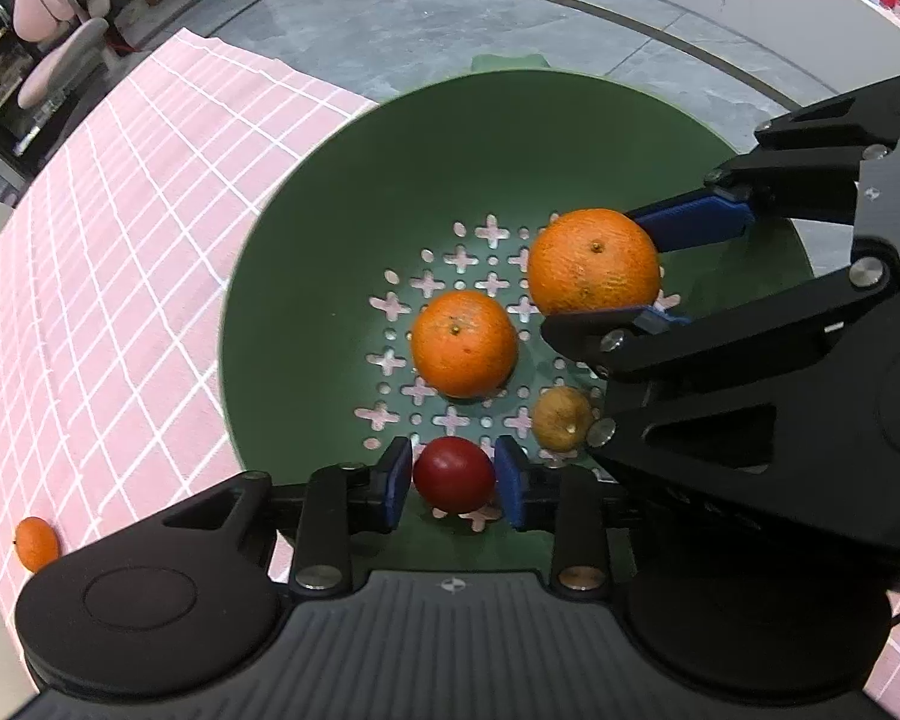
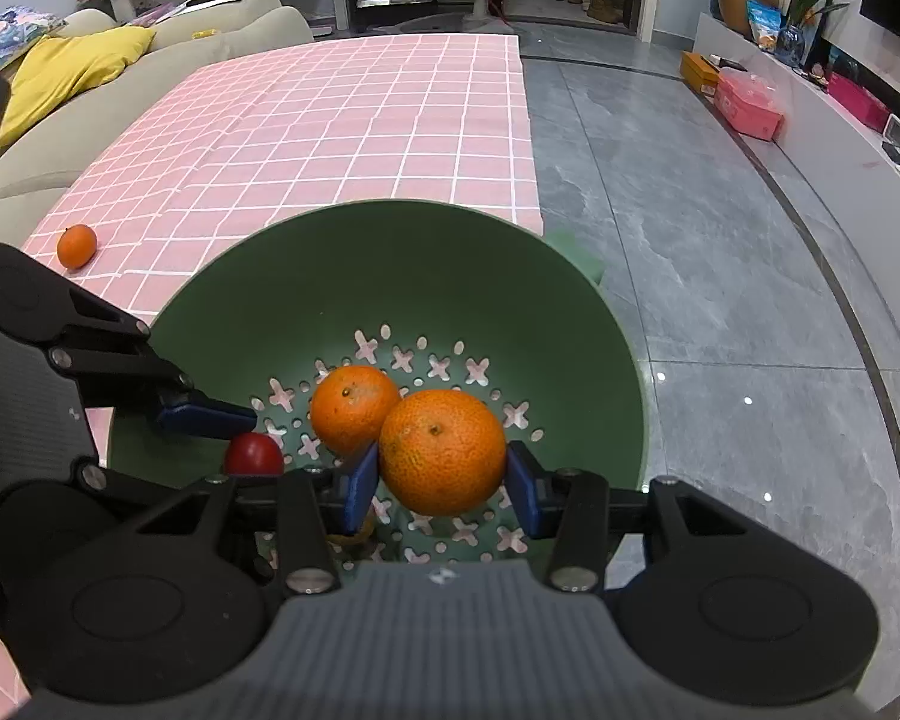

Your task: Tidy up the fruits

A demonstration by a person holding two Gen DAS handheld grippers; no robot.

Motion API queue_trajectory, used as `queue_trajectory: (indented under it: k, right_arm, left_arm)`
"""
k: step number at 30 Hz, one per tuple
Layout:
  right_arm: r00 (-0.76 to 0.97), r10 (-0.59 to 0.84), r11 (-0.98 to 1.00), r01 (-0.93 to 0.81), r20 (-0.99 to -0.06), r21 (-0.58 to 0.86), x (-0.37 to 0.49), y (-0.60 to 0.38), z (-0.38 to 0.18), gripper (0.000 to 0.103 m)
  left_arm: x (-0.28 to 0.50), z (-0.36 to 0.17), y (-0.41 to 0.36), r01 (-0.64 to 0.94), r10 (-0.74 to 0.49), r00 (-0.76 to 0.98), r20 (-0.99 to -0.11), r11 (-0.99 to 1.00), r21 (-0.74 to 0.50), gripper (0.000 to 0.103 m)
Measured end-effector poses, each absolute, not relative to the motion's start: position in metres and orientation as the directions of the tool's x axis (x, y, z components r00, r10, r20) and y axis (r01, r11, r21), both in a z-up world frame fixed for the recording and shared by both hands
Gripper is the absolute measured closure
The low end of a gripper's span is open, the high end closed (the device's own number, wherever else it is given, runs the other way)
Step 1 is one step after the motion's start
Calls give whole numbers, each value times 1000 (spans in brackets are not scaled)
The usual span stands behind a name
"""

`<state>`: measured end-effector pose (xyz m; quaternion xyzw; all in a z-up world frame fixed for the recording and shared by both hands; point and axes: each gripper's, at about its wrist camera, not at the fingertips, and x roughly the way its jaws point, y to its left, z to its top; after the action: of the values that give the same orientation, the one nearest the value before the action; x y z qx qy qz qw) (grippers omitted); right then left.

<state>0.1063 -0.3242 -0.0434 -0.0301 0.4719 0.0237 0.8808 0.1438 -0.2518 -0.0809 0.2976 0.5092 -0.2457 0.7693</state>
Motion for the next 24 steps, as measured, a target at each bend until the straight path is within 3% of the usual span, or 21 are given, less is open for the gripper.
queue_trajectory:
  k: [2,5,9,24]
  right_arm:
    - [556,16,997,-68,-831,-27,106,-324,-43,60]
    - [555,17,998,-64,-832,-22,107,-325,-43,59]
    - [573,30,999,-40,-819,9,106,-329,-37,53]
    - [700,90,994,-19,-709,108,97,-324,7,53]
  left_arm:
    - [143,-79,-252,677,-68,367,-928,704,216,46]
    - [142,-73,-251,680,-82,367,-927,704,207,37]
    - [140,-62,-251,671,-94,389,-916,710,212,35]
    - [123,1,-201,565,-131,490,-862,800,200,32]
